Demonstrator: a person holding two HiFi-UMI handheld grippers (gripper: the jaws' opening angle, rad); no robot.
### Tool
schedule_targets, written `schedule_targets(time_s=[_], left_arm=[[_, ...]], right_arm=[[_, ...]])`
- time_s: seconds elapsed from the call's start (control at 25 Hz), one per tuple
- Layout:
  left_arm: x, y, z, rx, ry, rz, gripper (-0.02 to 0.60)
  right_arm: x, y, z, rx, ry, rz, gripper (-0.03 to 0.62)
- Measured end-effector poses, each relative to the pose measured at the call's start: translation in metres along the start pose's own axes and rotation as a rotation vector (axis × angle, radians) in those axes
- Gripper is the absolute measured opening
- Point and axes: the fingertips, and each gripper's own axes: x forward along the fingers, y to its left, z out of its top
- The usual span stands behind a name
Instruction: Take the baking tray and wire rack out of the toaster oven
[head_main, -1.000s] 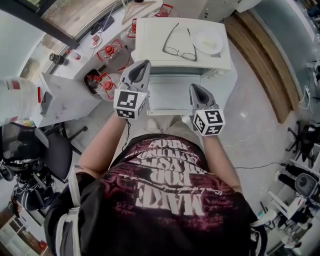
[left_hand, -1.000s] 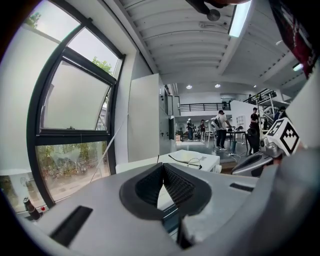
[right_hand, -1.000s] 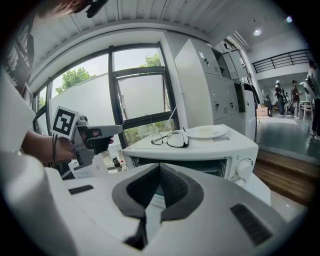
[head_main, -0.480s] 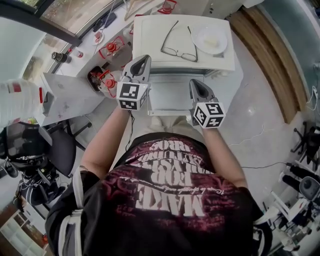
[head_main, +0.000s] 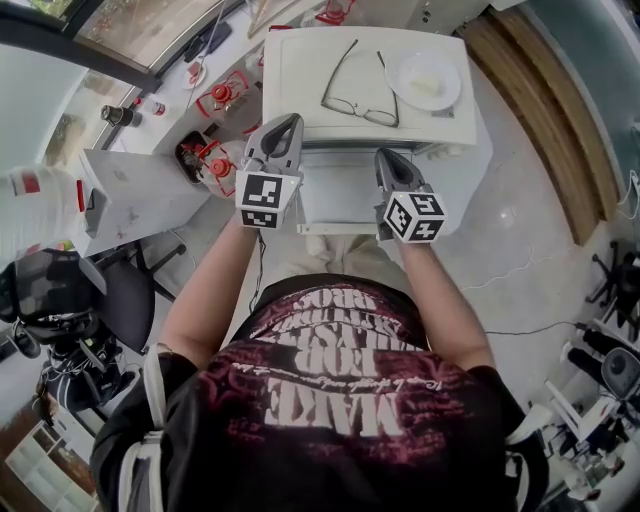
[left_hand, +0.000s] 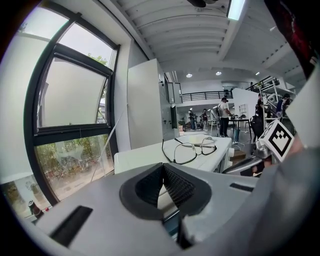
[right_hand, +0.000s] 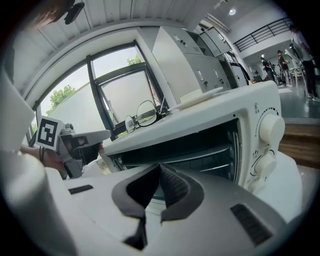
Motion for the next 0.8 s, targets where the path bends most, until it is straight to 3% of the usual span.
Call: schedule_targets(time_s=[0.44,0.8], left_arm=[[0.003,-0.003,-0.002,-0.037,0.032,-0.043,0.006],[0.002,-0.004,-0.004,-0.001,0.039,-0.056,0.005]], right_arm=[[0.03,-0.013,-0.006,0.228,-0.052,0.015,0.138],[0.043,-0.021,0.003,0.364,-0.114,0.008,0.15]])
